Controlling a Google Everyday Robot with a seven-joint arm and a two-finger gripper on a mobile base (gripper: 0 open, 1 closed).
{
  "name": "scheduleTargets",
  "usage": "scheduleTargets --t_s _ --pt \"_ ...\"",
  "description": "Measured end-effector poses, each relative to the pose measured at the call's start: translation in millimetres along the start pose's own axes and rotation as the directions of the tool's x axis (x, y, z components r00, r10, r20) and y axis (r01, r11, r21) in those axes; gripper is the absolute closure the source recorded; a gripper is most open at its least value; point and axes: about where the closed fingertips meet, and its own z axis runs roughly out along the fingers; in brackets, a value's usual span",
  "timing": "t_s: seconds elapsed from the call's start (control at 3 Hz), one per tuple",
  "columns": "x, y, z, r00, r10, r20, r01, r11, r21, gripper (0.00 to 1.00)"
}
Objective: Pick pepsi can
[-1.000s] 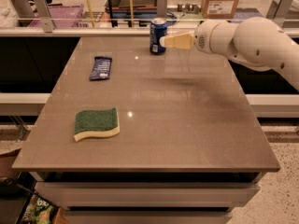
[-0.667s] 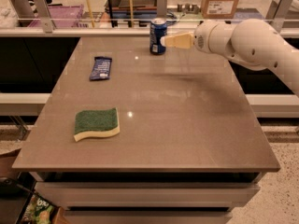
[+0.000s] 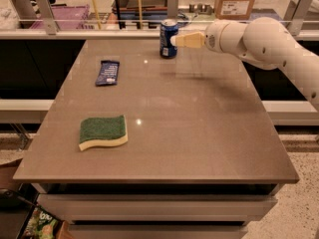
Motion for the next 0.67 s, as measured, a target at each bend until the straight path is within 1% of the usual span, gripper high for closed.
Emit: scheduleTargets --t_s 0.67 --pt "-13 0 37 1.0 -0.011 0.023 0.012 0.9986 -0.052 0.0"
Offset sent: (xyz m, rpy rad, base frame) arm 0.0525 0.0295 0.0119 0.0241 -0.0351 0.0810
